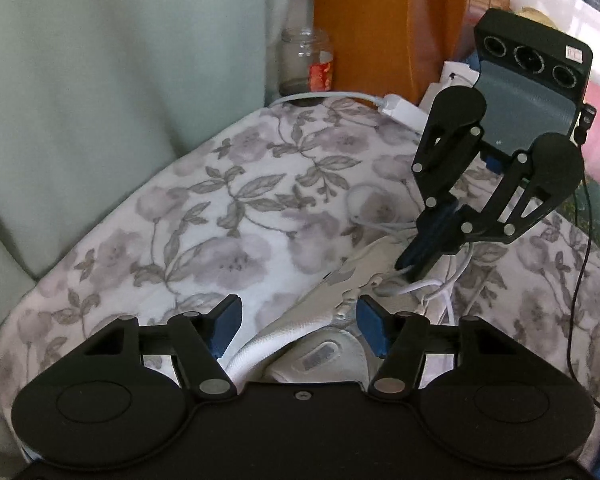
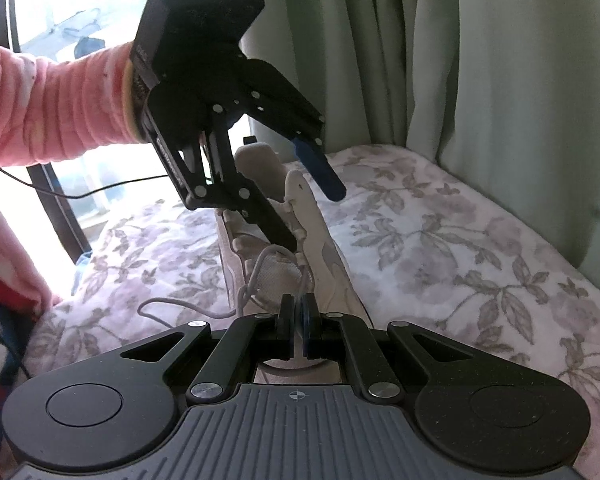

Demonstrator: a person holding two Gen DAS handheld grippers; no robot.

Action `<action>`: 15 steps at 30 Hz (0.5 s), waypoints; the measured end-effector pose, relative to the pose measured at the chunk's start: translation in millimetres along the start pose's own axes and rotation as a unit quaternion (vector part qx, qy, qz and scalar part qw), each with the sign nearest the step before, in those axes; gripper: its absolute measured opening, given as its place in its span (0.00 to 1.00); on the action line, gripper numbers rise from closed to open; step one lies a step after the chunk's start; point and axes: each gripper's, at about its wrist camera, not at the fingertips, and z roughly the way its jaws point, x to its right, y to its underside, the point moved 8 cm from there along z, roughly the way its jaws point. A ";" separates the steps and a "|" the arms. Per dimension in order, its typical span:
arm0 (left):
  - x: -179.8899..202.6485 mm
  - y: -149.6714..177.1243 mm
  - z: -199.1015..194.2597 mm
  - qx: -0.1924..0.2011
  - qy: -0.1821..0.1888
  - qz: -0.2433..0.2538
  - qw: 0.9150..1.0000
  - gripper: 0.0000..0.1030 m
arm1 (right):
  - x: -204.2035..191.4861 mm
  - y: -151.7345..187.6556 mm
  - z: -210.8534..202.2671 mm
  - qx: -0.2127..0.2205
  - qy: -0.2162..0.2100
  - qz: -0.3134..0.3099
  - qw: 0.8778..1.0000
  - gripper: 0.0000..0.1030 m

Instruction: Lace up shoes with both hands

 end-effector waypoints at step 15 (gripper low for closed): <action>1.7 -1.1 15.6 0.004 0.007 -0.005 1.000 0.58 | 0.5 0.0 -3.3 -0.002 0.005 -0.003 1.000 0.03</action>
